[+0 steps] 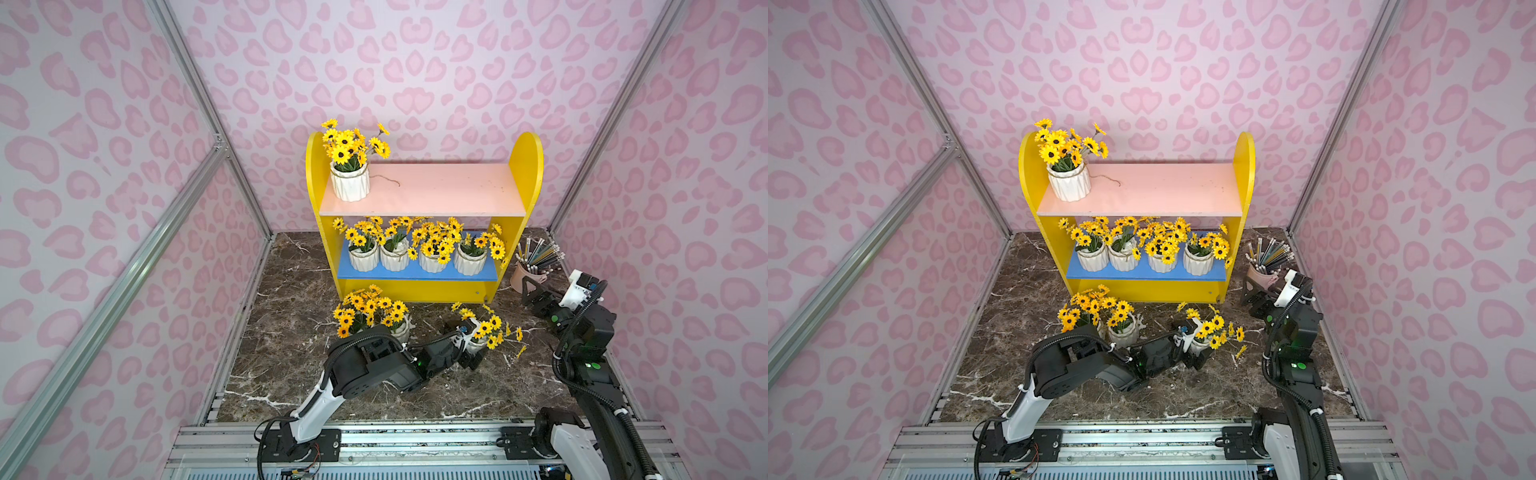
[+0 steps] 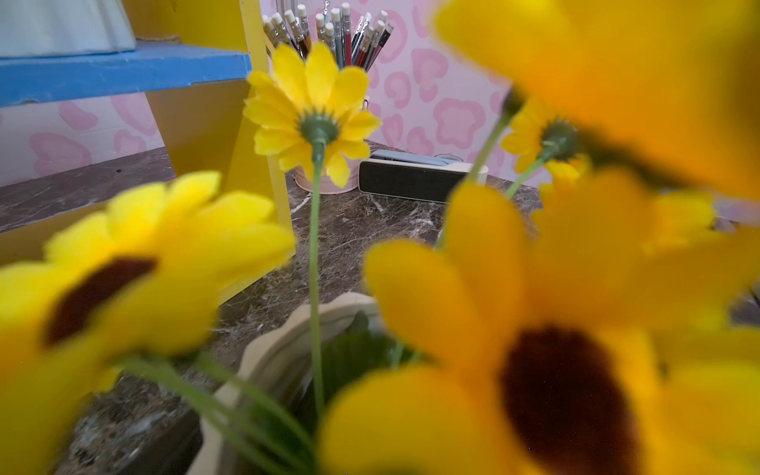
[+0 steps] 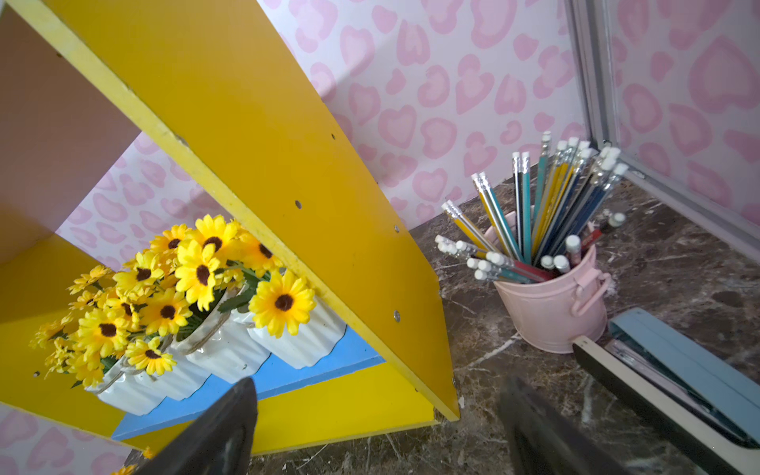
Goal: Take the sunflower pots off the shelves
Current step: Place the sunflower pot at the center of the board.
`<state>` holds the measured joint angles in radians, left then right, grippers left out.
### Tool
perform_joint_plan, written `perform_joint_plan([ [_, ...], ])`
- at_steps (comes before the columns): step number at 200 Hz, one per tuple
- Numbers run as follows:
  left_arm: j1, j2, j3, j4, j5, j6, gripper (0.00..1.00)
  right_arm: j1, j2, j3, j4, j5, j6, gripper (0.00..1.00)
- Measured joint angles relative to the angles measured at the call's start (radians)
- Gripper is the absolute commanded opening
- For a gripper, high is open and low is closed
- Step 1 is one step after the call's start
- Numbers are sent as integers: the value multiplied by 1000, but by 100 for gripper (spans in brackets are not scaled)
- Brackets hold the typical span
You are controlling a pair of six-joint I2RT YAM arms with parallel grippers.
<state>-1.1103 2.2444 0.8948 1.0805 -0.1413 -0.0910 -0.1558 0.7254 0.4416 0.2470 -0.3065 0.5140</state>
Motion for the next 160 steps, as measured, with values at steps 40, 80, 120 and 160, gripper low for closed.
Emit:
perform_joint_plan([
  [40,0,43,25,39,-34,24,55,93,10,-5,7,14,-37,95],
  [80,1,44,14,60,-65,21,97,106,8,-5,-4,50,-48,97],
  [120,2,-36,-17,-23,-84,31,98,108,-5,-4,-23,63,-50,99],
  [160,1,-87,-11,-88,-70,34,97,108,2,5,-57,80,-51,99],
])
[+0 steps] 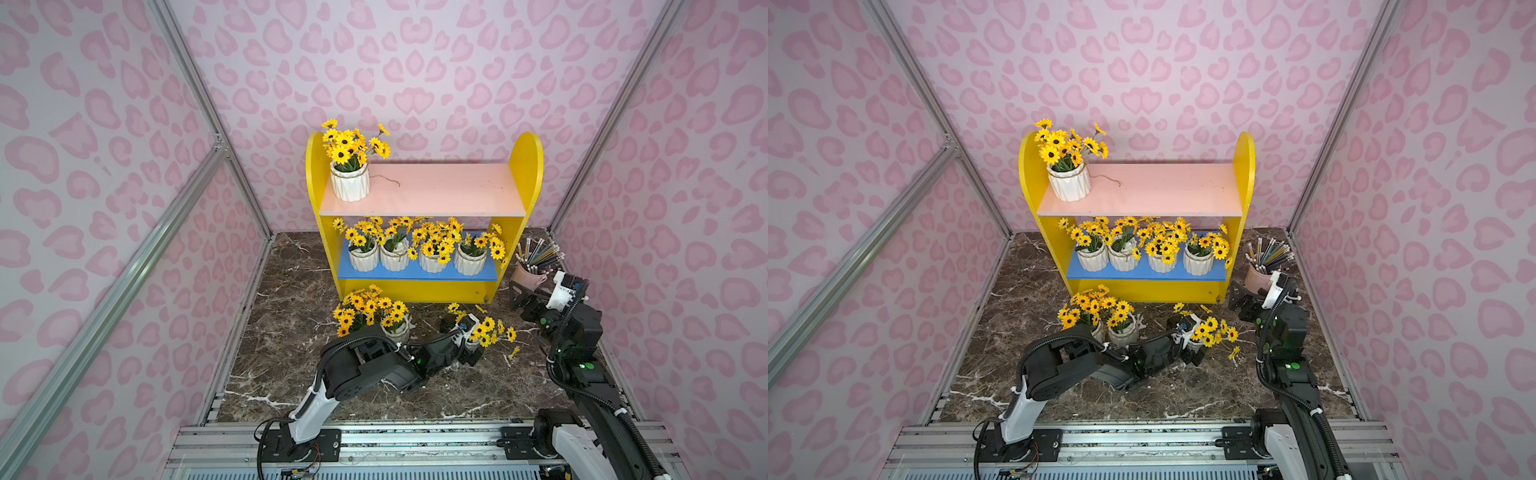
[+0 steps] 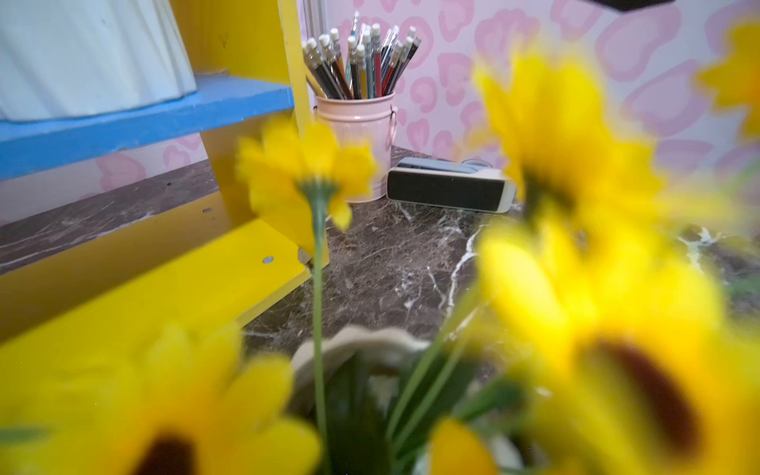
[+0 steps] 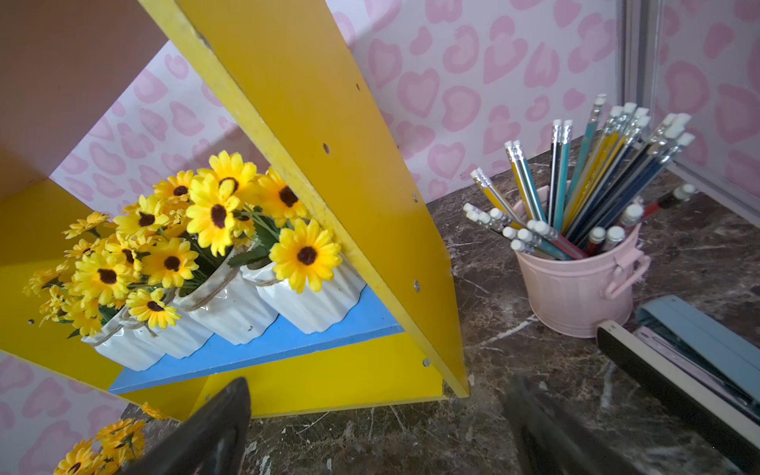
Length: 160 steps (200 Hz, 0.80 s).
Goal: Take the sunflower pots off the shelves
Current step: Place the sunflower pot at the center of the board.
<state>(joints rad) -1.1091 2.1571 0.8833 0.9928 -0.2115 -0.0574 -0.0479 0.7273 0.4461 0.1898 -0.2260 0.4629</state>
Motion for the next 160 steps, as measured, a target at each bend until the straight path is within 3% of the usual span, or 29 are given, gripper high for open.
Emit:
perform_joint_plan([
  [48,4,14,10,-36,10,0,97,0,5,24,-28,-1,-5,99],
  [160,3,-248,-74,-323,75,-23,97,0,85,161,-192,13,-7,96],
])
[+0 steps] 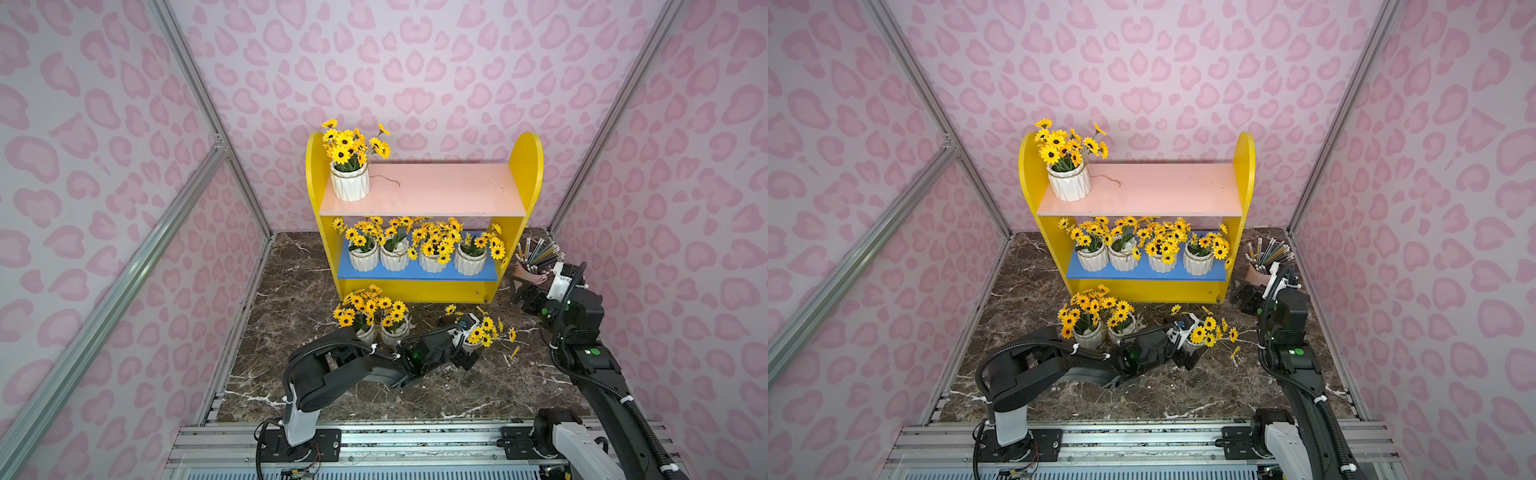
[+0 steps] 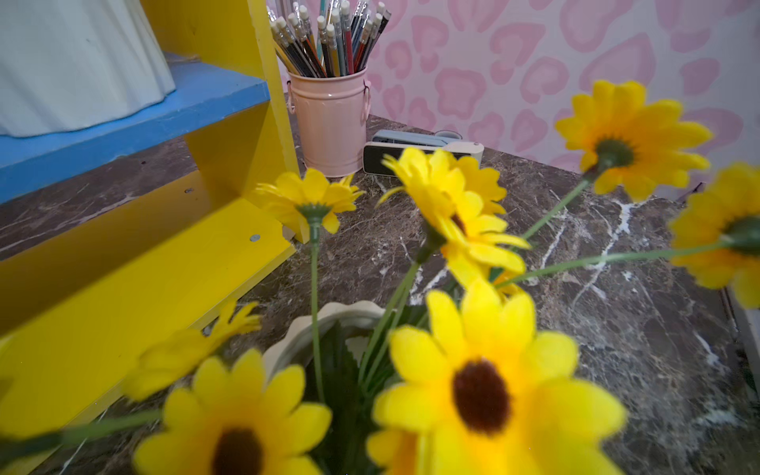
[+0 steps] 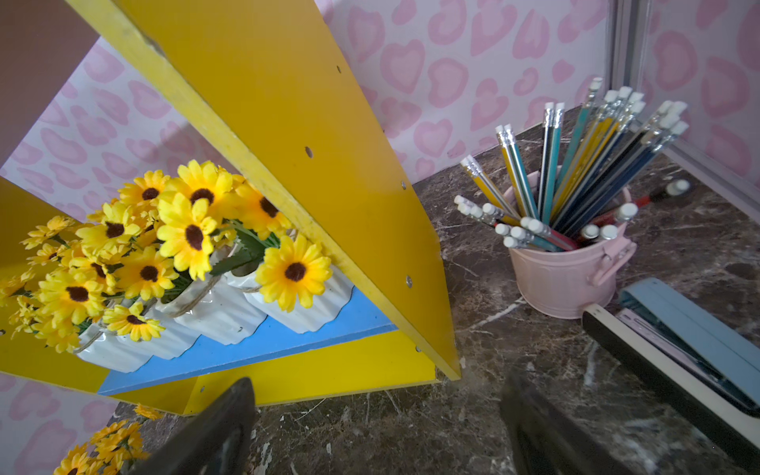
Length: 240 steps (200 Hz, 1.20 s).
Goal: Take the sunflower pots off the shelves
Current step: Place the sunflower pot at the center of the board, then move the sunflower pot to the center of the board.
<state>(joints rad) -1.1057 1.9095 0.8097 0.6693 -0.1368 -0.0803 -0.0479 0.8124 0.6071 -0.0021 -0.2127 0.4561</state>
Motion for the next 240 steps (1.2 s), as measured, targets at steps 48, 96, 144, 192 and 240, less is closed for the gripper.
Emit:
perform_joint_plan([
  [48,0,-261,-64,-203,1,-23,98,-1,108,79,-86,-25,-11,87],
  [96,-10,-536,26,-479,-34,-44,97,-26,211,72,-153,20,0,70],
  [144,37,-716,164,-728,-141,-60,97,-42,218,31,-199,93,44,66],
  [192,176,-816,209,-889,-173,-221,98,-26,305,-6,-247,82,95,70],
  [240,306,-883,172,-961,-109,-299,97,-16,332,-7,-305,37,106,58],
])
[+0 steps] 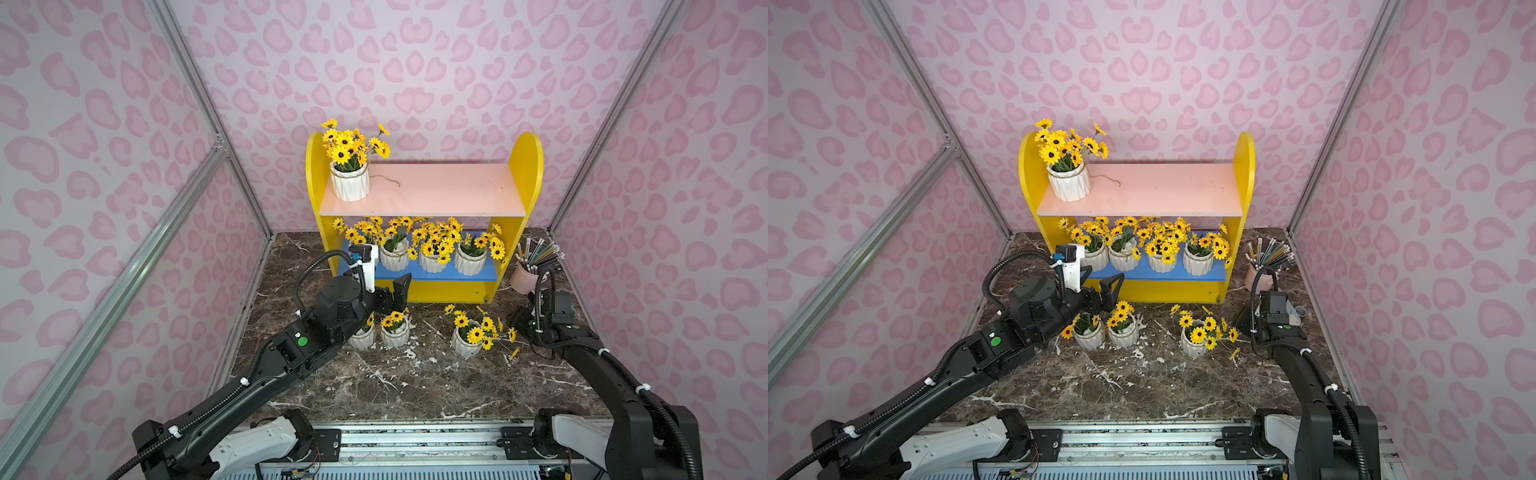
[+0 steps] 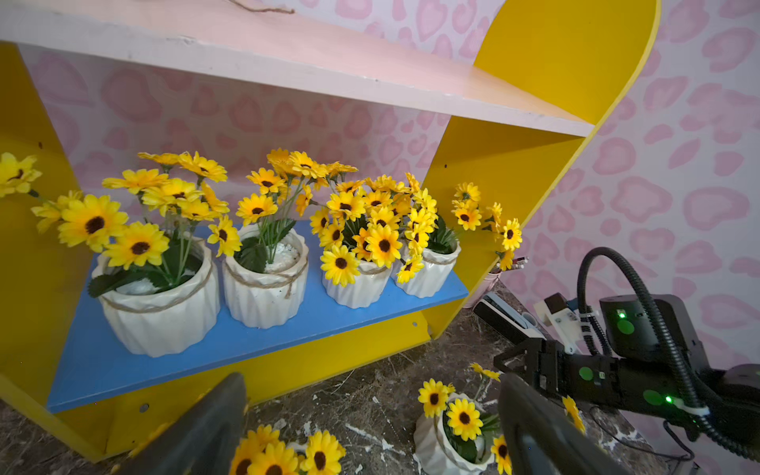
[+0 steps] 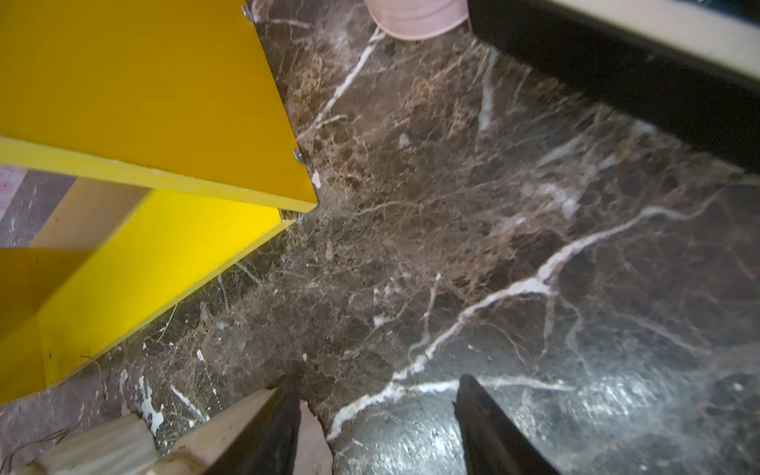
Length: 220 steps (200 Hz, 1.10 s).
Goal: Take the sunflower pots off the shelves
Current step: Move the sunflower pot to the center of the board.
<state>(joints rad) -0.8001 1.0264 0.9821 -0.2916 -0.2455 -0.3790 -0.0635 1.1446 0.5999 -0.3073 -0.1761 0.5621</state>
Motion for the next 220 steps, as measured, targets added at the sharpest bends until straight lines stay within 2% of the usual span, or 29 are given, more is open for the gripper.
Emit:
perform_joint_plan([
  [75,51,-115,-82,-5,10,-14,97,45,-43,-105,-43,-80,53,53],
  [120,53,-126,-86,-3,36,-26,98,200,-18,-110,-9,-162,113,52],
  [220,54,-163,-84,-3,31,-28,97,438,219,48,154,-170,162,52],
])
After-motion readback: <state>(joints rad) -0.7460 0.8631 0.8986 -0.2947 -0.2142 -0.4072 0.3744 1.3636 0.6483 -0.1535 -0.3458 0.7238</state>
